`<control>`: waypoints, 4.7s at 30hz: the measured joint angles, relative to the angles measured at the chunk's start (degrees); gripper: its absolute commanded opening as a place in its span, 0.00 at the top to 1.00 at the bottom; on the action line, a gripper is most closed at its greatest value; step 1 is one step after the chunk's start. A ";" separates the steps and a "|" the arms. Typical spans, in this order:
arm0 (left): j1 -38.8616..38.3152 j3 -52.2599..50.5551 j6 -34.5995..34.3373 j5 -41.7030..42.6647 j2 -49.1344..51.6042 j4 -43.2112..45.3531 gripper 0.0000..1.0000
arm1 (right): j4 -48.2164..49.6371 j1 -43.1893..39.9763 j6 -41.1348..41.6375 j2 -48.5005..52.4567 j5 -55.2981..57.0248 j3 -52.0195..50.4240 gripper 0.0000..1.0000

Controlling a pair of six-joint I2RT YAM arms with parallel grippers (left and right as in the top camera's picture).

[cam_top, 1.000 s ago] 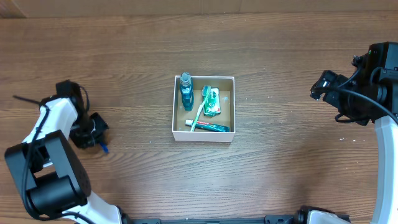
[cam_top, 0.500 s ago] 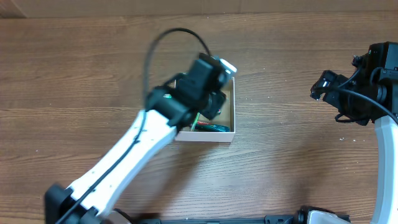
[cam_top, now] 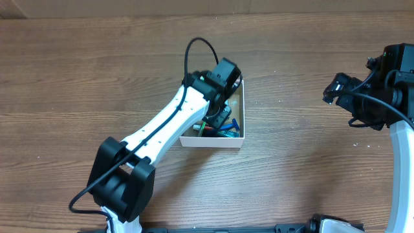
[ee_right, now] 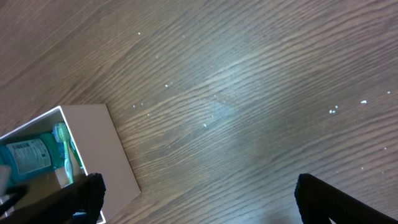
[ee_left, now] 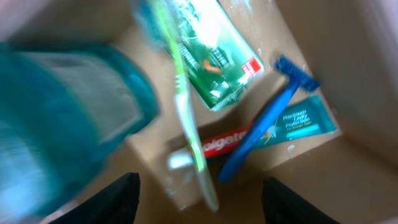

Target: Pack container

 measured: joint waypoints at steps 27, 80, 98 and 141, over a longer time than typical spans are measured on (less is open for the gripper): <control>27.71 1.27 -1.40 8.22 -28.50 -0.46 0.00 | 17.07 16.17 1.44 -4.31 9.86 -3.96 0.00; 18.88 -47.34 -7.26 6.25 -76.43 5.97 0.00 | 13.70 16.22 1.51 -61.37 6.34 -47.34 0.00; 18.88 -47.45 -7.26 6.25 -76.41 5.97 0.00 | 72.35 16.22 -19.50 -77.77 3.32 -86.36 0.00; 34.16 -91.03 6.43 7.17 -103.06 56.06 0.00 | 72.85 16.24 -19.67 -77.94 2.10 -86.36 0.00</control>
